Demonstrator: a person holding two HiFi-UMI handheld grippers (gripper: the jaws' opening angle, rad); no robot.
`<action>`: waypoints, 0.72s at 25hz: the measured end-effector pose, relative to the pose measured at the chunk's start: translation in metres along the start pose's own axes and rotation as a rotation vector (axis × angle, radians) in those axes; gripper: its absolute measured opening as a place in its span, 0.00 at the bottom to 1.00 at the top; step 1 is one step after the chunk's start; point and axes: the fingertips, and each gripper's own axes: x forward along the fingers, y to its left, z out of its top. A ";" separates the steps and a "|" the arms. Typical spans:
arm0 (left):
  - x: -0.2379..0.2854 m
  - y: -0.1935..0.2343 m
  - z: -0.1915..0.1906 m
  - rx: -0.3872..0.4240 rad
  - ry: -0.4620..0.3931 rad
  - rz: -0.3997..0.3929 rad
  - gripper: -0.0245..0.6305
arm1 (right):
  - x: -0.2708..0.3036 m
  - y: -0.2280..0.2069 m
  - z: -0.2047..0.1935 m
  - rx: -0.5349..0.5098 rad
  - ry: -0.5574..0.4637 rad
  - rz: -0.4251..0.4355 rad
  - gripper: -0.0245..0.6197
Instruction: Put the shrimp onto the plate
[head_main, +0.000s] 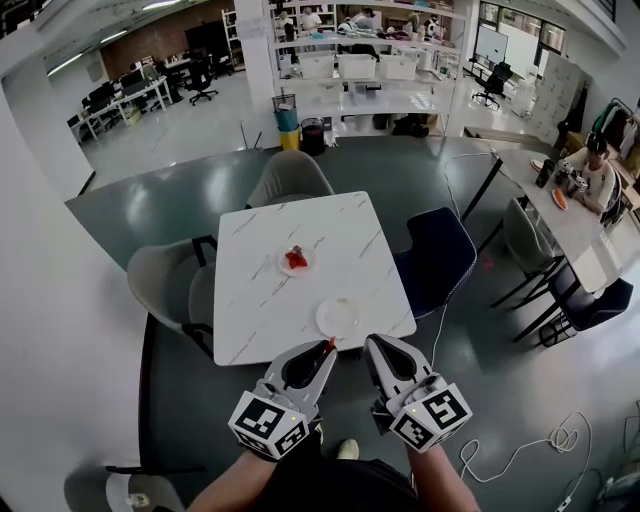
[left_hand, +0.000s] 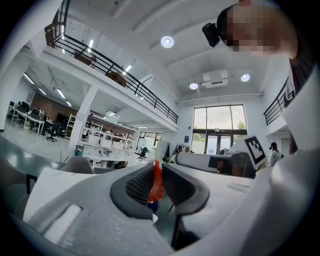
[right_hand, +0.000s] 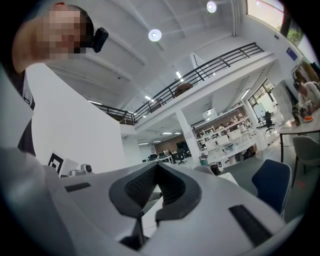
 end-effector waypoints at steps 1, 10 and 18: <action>0.004 0.005 0.000 0.000 0.002 -0.009 0.12 | 0.006 -0.003 0.001 -0.001 0.002 -0.009 0.04; 0.054 0.087 0.000 0.033 0.023 -0.084 0.12 | 0.094 -0.045 -0.004 -0.009 0.000 -0.081 0.04; 0.104 0.155 -0.019 0.049 0.071 -0.168 0.12 | 0.154 -0.100 -0.021 0.028 -0.011 -0.201 0.04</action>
